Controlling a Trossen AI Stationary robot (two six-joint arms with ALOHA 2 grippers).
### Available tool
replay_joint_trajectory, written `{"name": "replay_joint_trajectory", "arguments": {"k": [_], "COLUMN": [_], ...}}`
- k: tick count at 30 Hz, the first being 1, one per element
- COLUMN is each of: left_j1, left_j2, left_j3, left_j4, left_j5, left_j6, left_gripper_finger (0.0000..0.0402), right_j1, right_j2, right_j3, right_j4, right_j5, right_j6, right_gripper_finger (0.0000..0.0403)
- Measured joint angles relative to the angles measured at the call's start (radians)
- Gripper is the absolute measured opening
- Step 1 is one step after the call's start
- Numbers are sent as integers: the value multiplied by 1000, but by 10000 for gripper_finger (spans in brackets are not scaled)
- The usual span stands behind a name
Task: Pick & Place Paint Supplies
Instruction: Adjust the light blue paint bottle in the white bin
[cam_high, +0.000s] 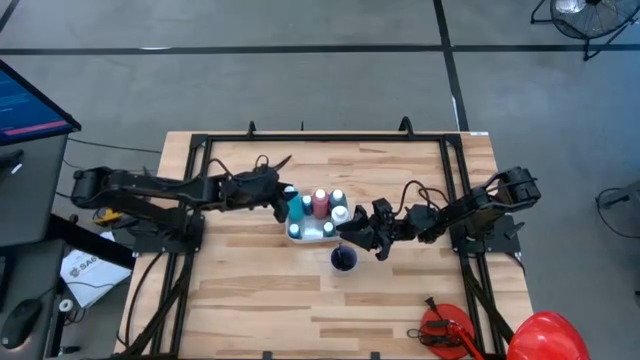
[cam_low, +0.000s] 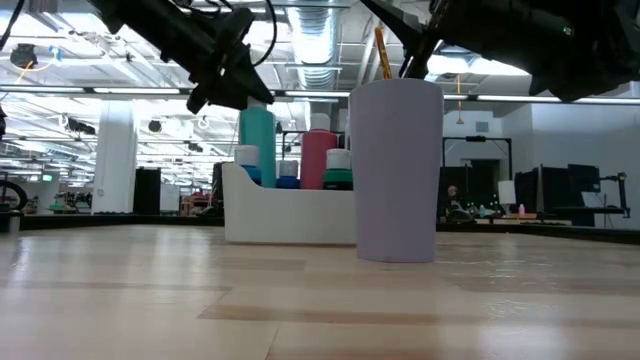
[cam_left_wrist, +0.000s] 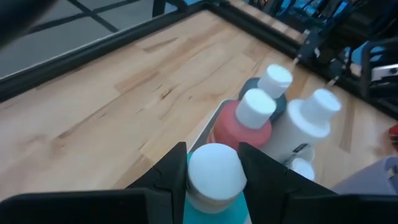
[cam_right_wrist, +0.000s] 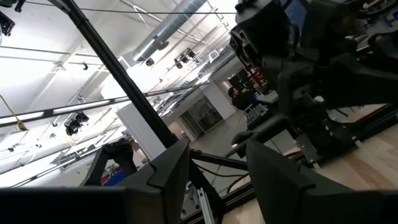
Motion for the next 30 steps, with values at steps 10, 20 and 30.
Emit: {"name": "replay_joint_trajectory", "arguments": {"k": [10,20,30], "left_j1": [0,0,0], "left_j2": [56,87,79], "left_j3": [0,0,-1], "left_j4": [3,12,9], "left_j5": [-18,-23,-25], "left_j6": [0,30,113], "left_gripper_finger": [108,120,169], "right_j1": [0,0,0], "right_j2": [0,0,0], "right_j3": [0,0,0], "right_j4": [-3,-23,-31], "right_j5": [0,1,1], "right_j6": [79,73,71], "right_gripper_finger": [150,146,147]}}
